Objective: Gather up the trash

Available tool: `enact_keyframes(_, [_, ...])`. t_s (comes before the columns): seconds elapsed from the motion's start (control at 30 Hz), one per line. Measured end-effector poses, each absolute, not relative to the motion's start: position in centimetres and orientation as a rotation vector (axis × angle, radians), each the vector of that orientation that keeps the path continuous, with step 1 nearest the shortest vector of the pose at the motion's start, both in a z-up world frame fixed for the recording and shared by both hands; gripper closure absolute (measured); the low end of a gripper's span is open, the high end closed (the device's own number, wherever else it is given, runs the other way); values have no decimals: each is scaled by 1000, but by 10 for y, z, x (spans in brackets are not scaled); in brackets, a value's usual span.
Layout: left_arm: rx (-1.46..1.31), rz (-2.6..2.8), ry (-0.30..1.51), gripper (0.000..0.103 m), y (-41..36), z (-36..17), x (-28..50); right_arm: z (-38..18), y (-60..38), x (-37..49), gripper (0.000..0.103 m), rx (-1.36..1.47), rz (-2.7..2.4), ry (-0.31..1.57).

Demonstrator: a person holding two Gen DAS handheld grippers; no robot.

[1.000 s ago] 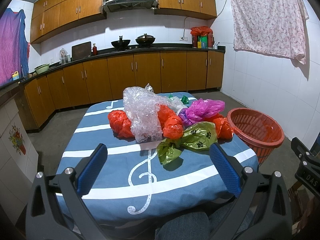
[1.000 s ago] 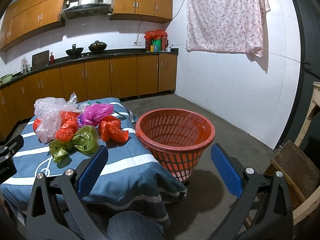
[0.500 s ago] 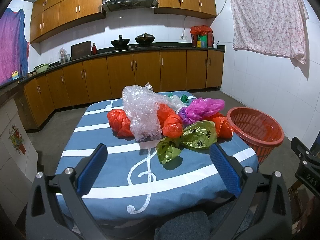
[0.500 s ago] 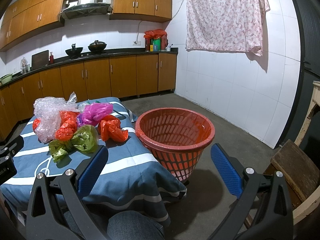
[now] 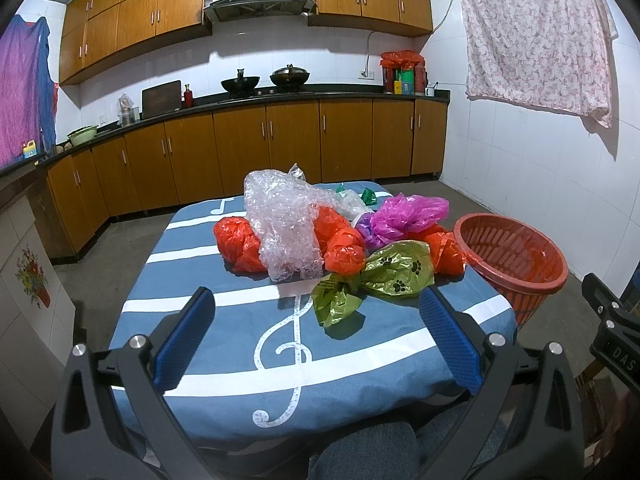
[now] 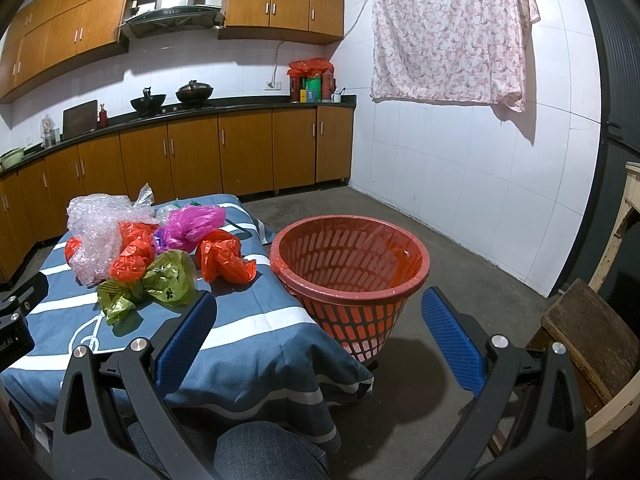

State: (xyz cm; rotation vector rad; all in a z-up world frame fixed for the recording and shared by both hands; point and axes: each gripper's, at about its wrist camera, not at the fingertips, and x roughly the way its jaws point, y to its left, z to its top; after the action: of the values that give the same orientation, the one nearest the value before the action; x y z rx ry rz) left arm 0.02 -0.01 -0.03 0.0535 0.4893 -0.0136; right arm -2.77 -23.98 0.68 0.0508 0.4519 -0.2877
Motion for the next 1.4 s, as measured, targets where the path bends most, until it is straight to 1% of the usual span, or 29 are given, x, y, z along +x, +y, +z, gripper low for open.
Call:
enact_keyframes(0.87, [55, -10, 494, 4, 0, 0, 0, 5, -239, -25, 2, 51, -286, 458])
enact_keyframes(0.97, [55, -6, 495, 4, -5, -15, -2, 6, -237, -25, 2, 55, -280, 465])
enact_keyframes(1.13, [51, 16, 514, 4, -7, -18, 5, -1, -238, -17, 2, 62, -265, 486])
enact_keyframes(1.3, [4, 19, 546, 4, 17, -18, 19, -6, -242, -8, 2, 83, -240, 505])
enact_keyframes(1.4, [-22, 34, 534, 4, 29, -14, 34, -6, -244, 2, 2, 103, -230, 510])
